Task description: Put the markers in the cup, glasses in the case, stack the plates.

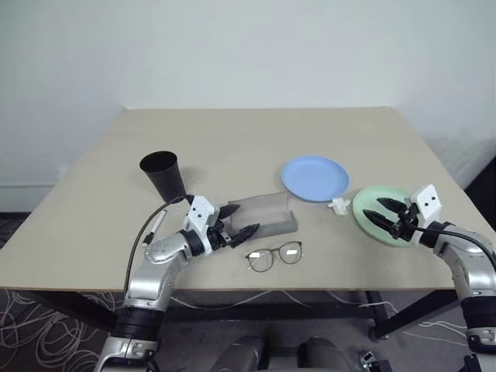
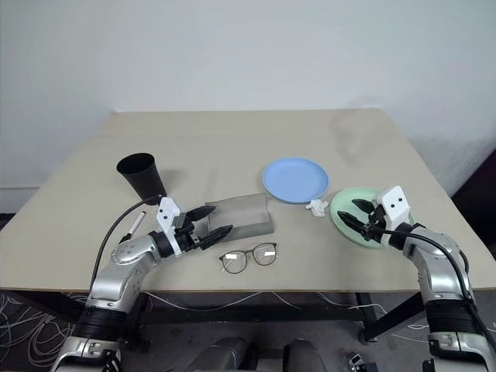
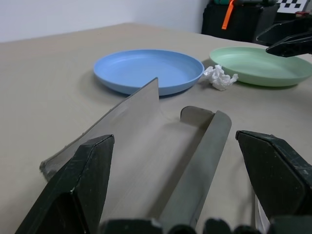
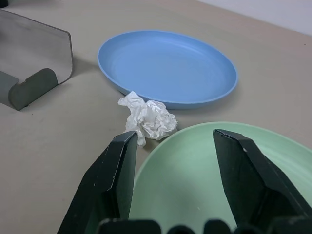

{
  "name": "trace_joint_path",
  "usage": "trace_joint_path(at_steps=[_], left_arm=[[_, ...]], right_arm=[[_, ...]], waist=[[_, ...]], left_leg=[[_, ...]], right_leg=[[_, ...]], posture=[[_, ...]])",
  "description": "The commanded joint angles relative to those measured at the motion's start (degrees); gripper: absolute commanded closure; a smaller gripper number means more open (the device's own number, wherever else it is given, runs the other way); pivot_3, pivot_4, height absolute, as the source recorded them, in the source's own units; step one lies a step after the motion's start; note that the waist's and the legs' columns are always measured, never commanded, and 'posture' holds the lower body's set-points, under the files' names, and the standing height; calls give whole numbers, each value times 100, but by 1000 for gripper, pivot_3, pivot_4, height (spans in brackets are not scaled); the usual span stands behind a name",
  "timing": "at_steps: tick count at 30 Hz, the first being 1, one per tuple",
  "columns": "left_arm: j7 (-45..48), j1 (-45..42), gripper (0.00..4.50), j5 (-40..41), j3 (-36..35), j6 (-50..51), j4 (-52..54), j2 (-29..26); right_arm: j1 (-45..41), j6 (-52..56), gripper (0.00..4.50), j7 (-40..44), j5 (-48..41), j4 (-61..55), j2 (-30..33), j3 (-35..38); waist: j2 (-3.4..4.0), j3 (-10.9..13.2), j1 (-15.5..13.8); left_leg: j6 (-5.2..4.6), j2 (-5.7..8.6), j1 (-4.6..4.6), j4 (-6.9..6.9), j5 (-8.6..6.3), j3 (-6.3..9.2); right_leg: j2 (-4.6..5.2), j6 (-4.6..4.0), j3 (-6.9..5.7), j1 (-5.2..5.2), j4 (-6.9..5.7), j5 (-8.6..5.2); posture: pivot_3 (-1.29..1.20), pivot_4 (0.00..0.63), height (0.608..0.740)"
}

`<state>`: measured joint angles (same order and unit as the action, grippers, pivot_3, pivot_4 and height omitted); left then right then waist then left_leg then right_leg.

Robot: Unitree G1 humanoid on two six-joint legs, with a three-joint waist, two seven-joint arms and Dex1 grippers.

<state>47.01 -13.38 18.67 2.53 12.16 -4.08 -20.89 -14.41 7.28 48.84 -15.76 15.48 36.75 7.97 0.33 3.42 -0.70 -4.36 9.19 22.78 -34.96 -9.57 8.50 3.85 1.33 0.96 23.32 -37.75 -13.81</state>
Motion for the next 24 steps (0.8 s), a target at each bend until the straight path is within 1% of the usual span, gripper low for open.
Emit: trace_joint_path(at_steps=[1,13,15,21,24], left_arm=[[78,-201,269,-39,42,-74,28,-22],[93,-184,269,-18,51,-193,-9,-4],[119,-121,269,24,60,-145,68,-16],[330,12,269,107,-5,-114,130,-159],[351,-67,269,132,15,-13,153,-166]], right_arm=[[-104,-161,1811,-27,-43,-110,51,167],[-273,-163,1811,-84,2,-120,71,91],[-262,1,1811,-122,-101,-202,43,149],[57,466,1811,-281,-273,-908,-85,135],[133,868,1811,-440,-306,-1265,-133,83]], waist=[[0,0,-1],[0,0,-2],[0,0,-2],[0,0,1],[2,0,-2]], left_leg=[[0,0,0,0,0,0],[0,0,0,0,0,0],[0,0,0,-1,0,0],[0,0,1,0,0,1],[0,-2,1,1,0,2]], right_leg=[[0,0,0,0,0,0],[0,3,-1,2,1,2],[0,3,-1,1,0,2],[-1,3,1,4,-1,2],[-2,1,0,5,-1,1]], posture=[[0,0,738],[0,0,738],[0,0,738],[0,0,738],[0,0,738]])
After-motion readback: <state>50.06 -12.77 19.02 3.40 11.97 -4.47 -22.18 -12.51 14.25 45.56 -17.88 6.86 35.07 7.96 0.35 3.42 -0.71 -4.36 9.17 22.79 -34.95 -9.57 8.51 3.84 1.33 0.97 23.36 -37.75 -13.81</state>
